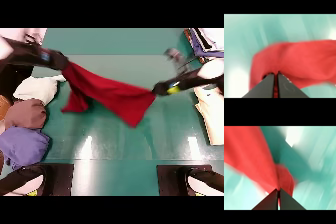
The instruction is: Fold the shirts.
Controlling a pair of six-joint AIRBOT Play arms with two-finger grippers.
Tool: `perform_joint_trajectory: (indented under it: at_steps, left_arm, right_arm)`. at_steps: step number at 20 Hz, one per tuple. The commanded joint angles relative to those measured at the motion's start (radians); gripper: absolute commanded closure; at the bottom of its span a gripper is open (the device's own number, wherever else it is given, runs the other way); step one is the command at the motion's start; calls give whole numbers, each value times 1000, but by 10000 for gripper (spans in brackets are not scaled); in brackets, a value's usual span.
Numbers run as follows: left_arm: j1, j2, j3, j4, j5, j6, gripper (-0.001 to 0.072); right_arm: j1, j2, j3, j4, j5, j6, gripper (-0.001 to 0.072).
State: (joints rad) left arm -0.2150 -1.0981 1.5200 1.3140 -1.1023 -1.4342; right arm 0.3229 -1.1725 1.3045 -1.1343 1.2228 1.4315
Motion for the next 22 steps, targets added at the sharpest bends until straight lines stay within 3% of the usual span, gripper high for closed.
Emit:
perform_joint_trajectory:
  at_steps: [1,7,12,16,22]
  left_arm:
    - [1,209,99,13,-52,-7,682]
    - [1,383,188,6,-118,-61,683]
    - [1,328,97,-79,-240,-61,683]
    - [-11,241,-210,-178,-267,-57,683]
    - [-185,160,-767,-171,-31,-51,682]
  right_arm:
    - [-108,174,192,-29,15,7,693]
    - [-227,326,386,-39,56,7,694]
    - [-245,240,453,-37,195,49,694]
    - [-156,92,311,-45,263,61,694]
    - [-74,-100,1,-44,185,60,694]
